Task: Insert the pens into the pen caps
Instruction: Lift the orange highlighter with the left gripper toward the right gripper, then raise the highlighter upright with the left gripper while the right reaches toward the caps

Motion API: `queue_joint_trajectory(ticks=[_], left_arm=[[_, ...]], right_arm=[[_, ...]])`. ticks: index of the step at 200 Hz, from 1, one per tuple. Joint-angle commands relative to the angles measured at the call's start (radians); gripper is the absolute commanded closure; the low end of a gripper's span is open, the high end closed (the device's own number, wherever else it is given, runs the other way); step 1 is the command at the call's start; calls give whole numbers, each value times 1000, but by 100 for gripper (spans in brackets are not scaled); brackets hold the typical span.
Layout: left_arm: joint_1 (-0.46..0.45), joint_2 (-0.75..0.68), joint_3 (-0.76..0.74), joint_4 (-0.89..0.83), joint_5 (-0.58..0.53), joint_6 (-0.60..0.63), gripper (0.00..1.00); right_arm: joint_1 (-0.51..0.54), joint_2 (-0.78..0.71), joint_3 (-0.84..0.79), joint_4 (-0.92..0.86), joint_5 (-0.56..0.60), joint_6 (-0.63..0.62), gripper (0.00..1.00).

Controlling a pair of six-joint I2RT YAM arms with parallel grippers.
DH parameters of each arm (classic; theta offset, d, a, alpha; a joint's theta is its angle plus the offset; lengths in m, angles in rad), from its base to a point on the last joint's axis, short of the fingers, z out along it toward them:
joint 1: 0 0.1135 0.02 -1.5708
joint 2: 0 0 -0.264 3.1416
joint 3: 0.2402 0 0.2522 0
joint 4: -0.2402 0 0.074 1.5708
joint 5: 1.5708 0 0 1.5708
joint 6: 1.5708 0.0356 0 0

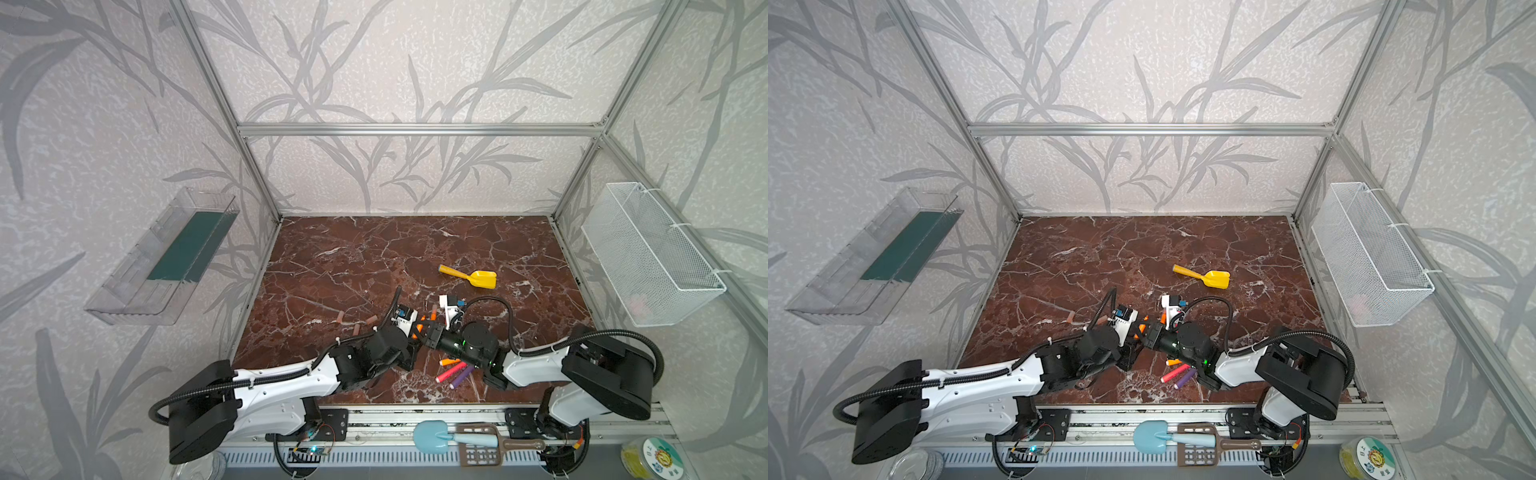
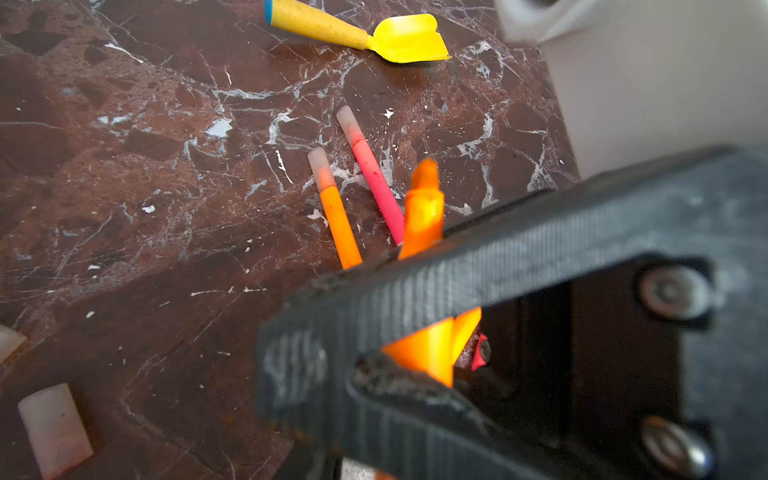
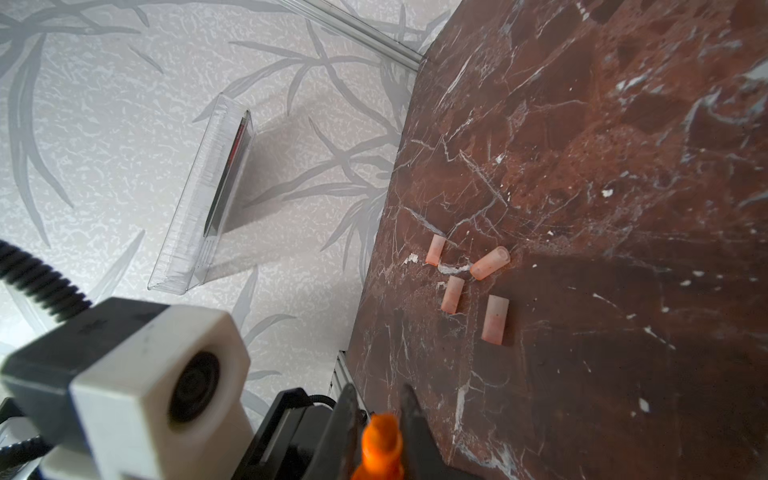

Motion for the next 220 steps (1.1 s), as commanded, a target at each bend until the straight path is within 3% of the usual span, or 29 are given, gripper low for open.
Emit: queue_joint_trajectory(ticks=[1, 24, 35, 67, 88, 132, 161, 185, 204, 220], left_arm=[[4, 13, 21, 62, 2, 14, 73], [3, 23, 22, 74, -1, 7, 95], [5, 22, 21, 66, -13, -2, 100], [18, -29, 29, -38, -88, -41, 100], [87, -121, 36, -174, -108, -69, 100], [289, -393, 145, -536, -76, -111, 100], [403, -380, 307, -648, -126, -43, 100], [497, -333, 343, -609, -163, 19, 100], [577, -359, 224, -461, -75, -14, 100], [585, -389, 127, -386, -143, 15, 100]], right_arm=[[10, -21, -16, 38, 23, 14, 100], [10, -20, -19, 26, 30, 14, 100], [10, -22, -20, 23, 29, 8, 99], [11, -81, -21, -71, 63, -34, 65], [10, -169, 9, -275, 98, -81, 54], [10, -367, -4, -547, 219, -177, 48], [10, -424, 85, -778, 277, -260, 45], [10, -370, 163, -867, 256, -308, 47], [10, -268, 247, -923, 215, -345, 50], [44, -152, 361, -996, 162, -392, 54]])
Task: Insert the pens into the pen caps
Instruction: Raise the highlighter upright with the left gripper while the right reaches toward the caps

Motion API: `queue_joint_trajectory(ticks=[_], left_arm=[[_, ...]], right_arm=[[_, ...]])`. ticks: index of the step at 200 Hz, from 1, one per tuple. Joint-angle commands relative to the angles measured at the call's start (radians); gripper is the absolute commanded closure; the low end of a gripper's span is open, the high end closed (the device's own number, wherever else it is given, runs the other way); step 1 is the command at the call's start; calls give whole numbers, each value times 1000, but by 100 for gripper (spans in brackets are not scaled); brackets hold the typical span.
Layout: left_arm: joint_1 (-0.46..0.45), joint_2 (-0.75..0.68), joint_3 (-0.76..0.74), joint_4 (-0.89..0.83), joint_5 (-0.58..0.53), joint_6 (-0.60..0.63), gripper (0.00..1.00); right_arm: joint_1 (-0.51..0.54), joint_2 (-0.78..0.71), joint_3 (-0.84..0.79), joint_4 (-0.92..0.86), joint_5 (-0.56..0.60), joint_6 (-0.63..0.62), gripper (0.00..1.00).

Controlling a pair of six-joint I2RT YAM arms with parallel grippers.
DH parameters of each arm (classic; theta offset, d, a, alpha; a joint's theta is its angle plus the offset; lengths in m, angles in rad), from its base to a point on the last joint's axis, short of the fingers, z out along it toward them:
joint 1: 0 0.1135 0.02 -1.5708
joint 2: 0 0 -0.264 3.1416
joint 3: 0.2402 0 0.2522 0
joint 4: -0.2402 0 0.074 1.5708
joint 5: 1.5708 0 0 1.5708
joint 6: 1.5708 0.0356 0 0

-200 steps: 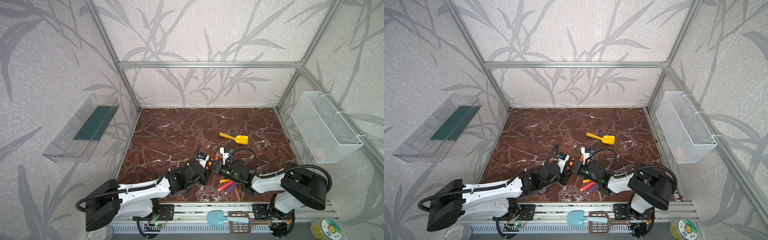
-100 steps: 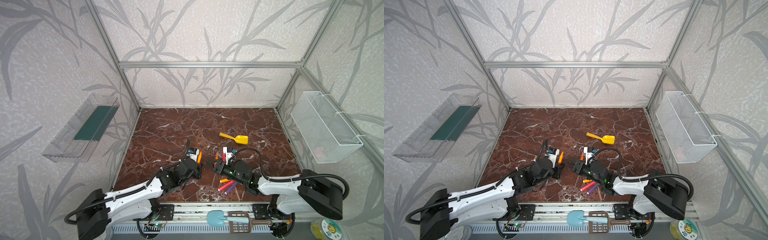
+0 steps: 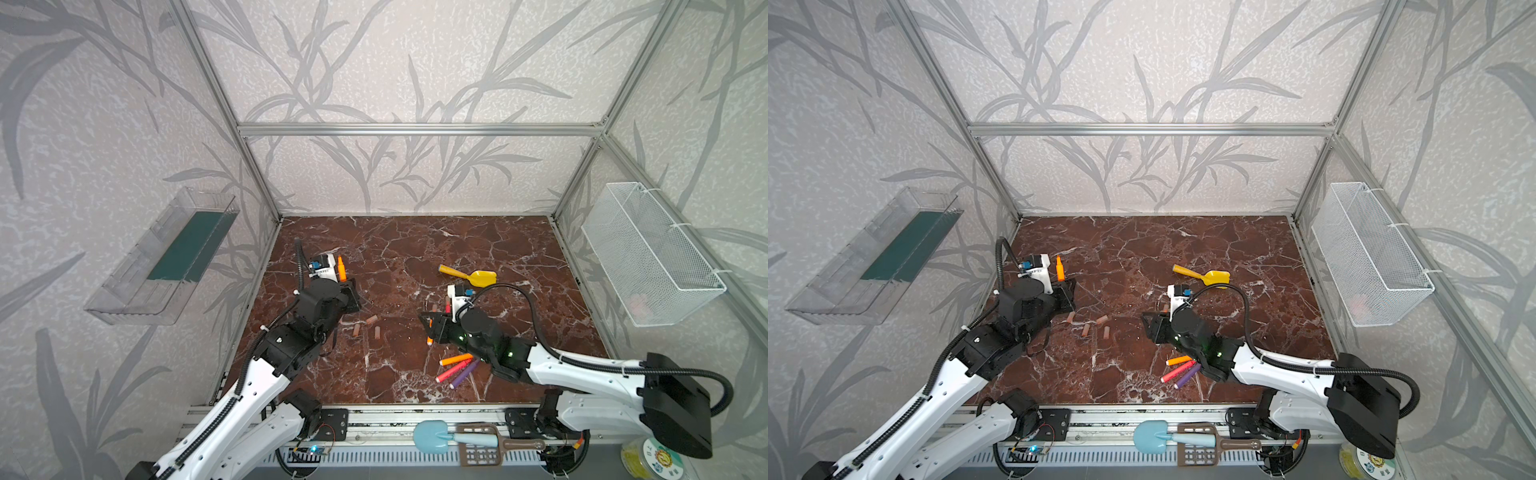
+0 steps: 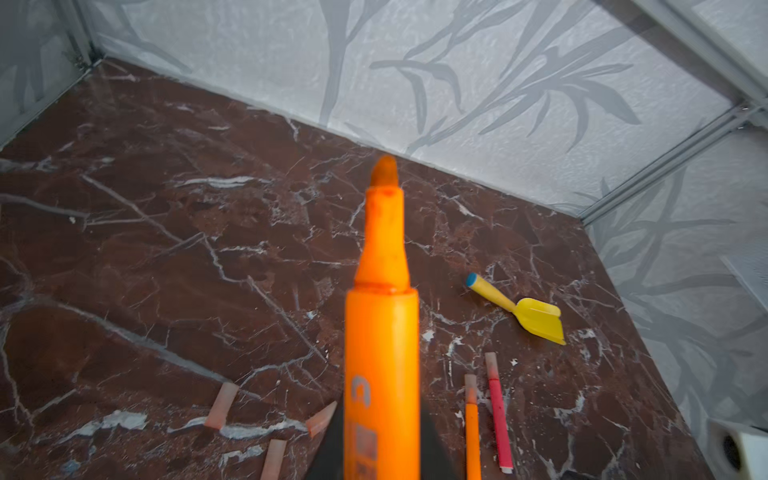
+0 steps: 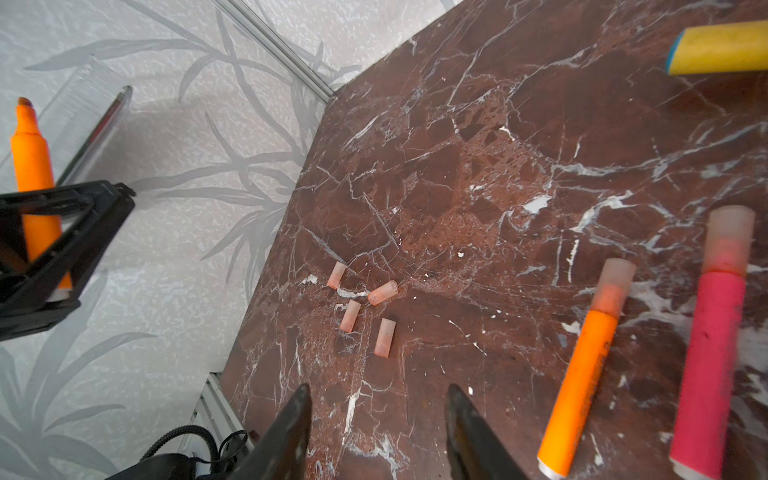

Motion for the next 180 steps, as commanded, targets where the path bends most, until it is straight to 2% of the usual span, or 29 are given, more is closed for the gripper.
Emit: queue_joint_trajectory(ticks=[1, 20, 39, 58, 93, 151, 180], left_arm=[[26, -23, -116, 56, -44, 35, 100], [27, -39, -170, 92, -82, 108, 100], [28, -72, -232, 132, -174, 100, 100], [28, -106, -238, 131, -216, 114, 100], [29, -151, -259, 141, -208, 108, 100], [29, -111, -244, 141, -194, 107, 100], [29, -108, -244, 141, -193, 108, 100]], right_arm=[[38, 133, 132, -166, -60, -103, 54], [64, 267, 281, -272, -69, -165, 55], [81, 371, 389, -345, -56, -207, 55], [86, 454, 484, -431, -43, -236, 55], [103, 594, 625, -545, -21, -289, 55], [121, 793, 834, -685, 23, -329, 55], [121, 843, 885, -724, 38, -336, 56]])
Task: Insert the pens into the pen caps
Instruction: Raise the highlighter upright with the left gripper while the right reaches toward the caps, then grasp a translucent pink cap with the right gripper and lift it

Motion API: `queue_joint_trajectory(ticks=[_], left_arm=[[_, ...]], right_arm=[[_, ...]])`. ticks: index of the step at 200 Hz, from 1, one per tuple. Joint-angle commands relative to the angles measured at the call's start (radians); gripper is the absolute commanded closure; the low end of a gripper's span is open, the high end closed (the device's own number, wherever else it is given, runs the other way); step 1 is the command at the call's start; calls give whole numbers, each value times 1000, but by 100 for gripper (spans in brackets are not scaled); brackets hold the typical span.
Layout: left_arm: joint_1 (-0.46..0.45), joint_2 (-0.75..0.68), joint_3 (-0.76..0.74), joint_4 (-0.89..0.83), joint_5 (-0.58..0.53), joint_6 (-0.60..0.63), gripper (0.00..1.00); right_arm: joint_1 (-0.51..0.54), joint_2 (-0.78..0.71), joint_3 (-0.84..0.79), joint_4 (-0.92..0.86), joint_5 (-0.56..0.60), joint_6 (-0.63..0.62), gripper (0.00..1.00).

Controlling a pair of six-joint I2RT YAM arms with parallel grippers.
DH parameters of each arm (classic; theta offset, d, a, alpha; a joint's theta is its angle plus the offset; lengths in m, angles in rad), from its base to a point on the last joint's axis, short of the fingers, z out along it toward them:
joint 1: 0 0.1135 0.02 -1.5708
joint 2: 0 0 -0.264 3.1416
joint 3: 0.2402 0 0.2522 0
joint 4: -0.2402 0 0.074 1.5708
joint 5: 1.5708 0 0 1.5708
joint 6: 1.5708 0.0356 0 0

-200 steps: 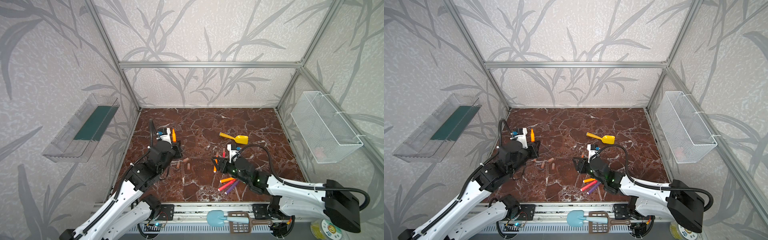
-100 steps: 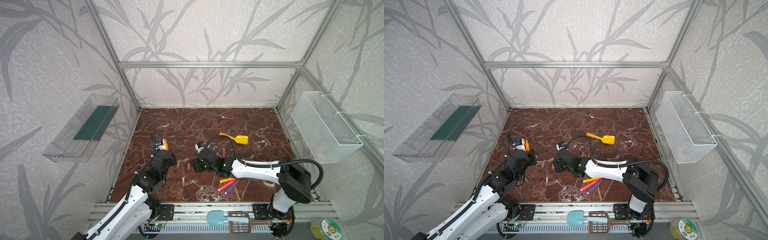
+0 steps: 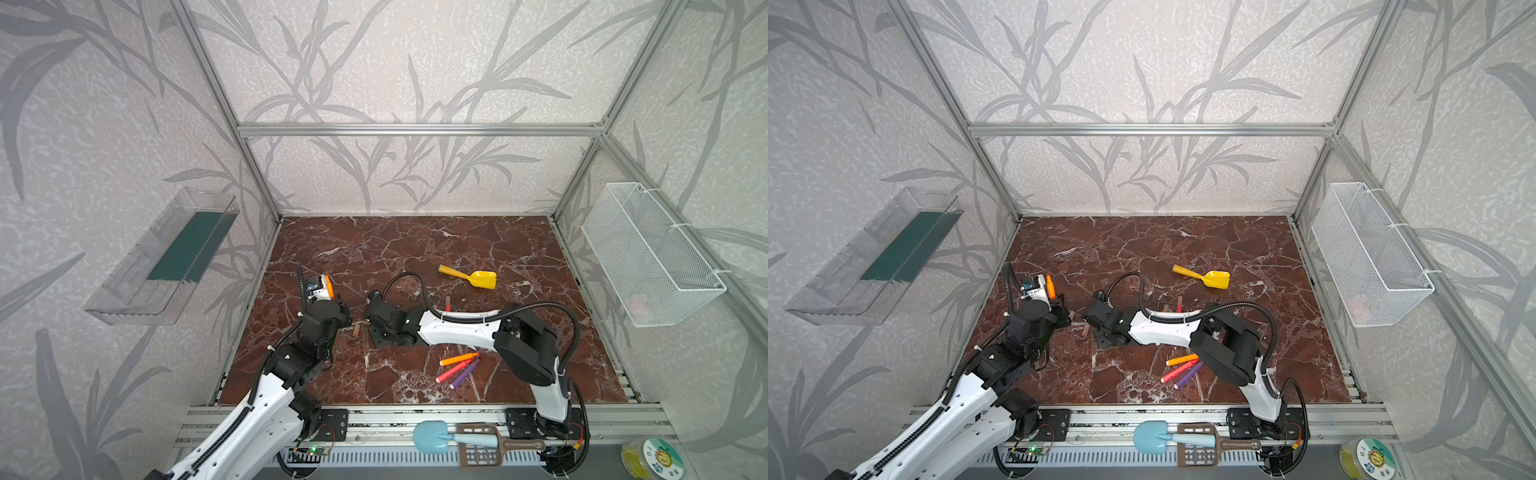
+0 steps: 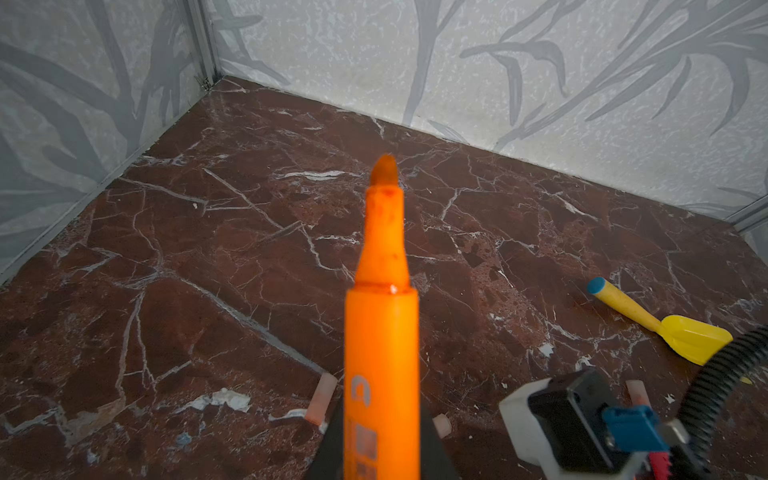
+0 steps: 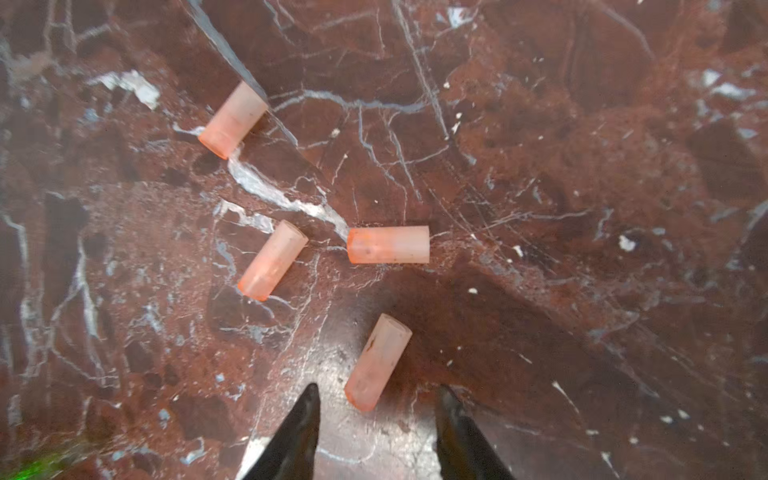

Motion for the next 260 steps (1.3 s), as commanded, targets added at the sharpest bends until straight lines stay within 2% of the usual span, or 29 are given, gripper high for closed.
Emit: queue_joint_trajectory(ticks=[1, 38, 71, 165, 211, 260], left_arm=[[5, -2, -2, 14, -19, 10, 100], [4, 9, 0, 18, -10, 13, 100], [5, 21, 6, 17, -7, 15, 100], [6, 27, 7, 20, -2, 16, 100], [5, 13, 6, 16, -4, 16, 100], [6, 12, 6, 16, -3, 16, 100]], right_arm=[[4, 30, 43, -90, 39, -26, 56], [5, 66, 77, -120, 64, -32, 58], [4, 86, 97, -137, 82, -35, 66], [4, 188, 206, -197, 82, -51, 66], [5, 165, 170, -178, 91, -42, 78], [-2, 159, 171, -190, 95, -33, 83]])
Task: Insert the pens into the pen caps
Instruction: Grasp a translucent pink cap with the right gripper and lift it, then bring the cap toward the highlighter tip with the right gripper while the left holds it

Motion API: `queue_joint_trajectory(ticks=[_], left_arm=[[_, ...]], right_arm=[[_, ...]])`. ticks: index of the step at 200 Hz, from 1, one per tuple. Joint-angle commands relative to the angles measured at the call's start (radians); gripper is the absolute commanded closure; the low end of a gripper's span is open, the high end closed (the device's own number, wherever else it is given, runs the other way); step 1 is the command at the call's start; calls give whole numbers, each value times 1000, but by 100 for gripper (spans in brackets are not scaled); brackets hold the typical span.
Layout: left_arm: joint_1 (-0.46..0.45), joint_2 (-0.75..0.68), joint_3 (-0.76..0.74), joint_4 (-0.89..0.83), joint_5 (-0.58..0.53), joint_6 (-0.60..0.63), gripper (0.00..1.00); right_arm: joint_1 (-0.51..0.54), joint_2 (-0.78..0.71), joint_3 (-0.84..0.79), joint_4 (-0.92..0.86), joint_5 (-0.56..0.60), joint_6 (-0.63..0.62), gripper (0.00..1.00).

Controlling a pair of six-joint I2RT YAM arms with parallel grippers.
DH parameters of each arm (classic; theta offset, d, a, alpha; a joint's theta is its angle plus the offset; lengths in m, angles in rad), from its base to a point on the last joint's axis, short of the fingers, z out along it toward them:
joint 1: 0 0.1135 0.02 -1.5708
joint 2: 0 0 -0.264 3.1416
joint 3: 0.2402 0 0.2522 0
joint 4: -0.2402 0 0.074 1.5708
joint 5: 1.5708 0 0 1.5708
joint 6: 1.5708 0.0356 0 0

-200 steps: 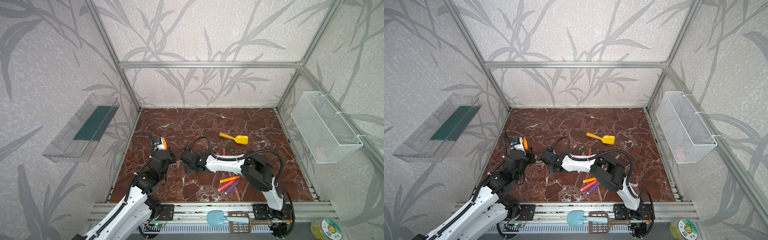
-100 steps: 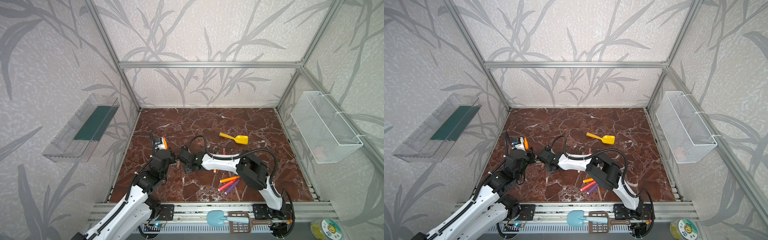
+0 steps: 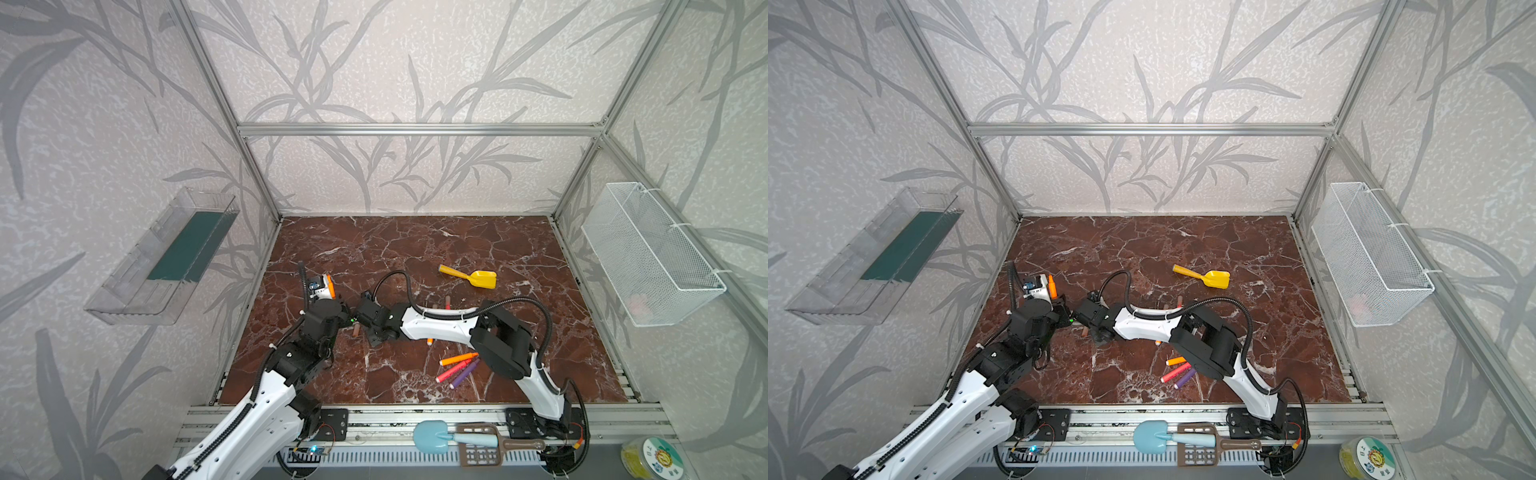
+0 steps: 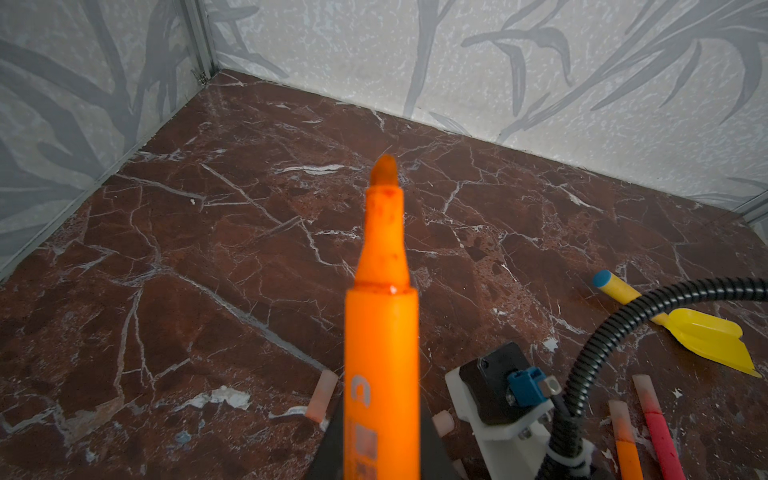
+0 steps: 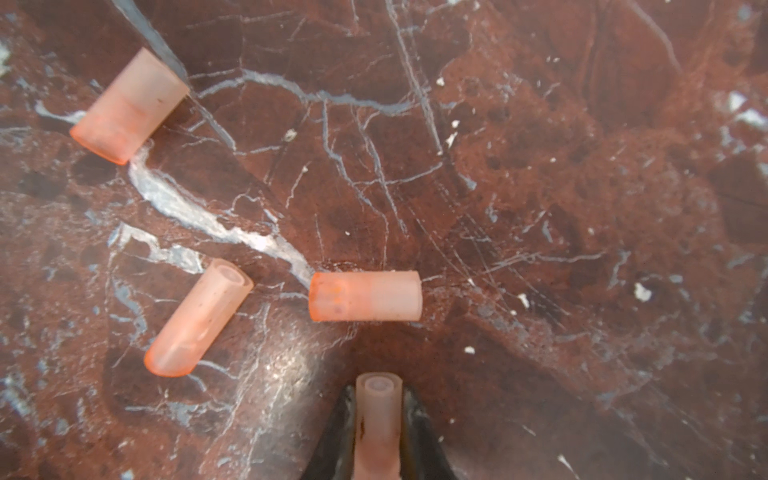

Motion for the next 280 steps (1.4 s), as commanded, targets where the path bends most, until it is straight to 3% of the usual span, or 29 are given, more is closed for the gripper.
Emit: queue_joint_trajectory(ticks=[1, 57, 133, 158, 183, 203, 241, 280], left_arm=[[5, -10, 6, 12, -8, 9, 100], [6, -3, 4, 21, 2, 18, 100], [3, 91, 47, 54, 189, 27, 100], [3, 127, 92, -2, 311, -108, 100], [-19, 133, 57, 55, 476, -257, 100], [-107, 148, -6, 147, 539, -313, 100], [-415, 223, -83, 341, 386, -322, 100], [-596, 415, -35, 466, 376, -281, 100]], right_arm=[[-2, 1, -19, -45, 18, 4, 83], [-37, -263, -267, 86, 17, 23, 85], [-155, -682, -623, 249, -41, 46, 89], [-191, -808, -715, 297, -40, 62, 90], [-224, -935, -808, 364, -24, 57, 89], [-273, -1013, -864, 391, -52, 73, 89], [-349, -1108, -971, 489, -146, 134, 91], [-364, -1218, -1056, 547, -143, 180, 92]])
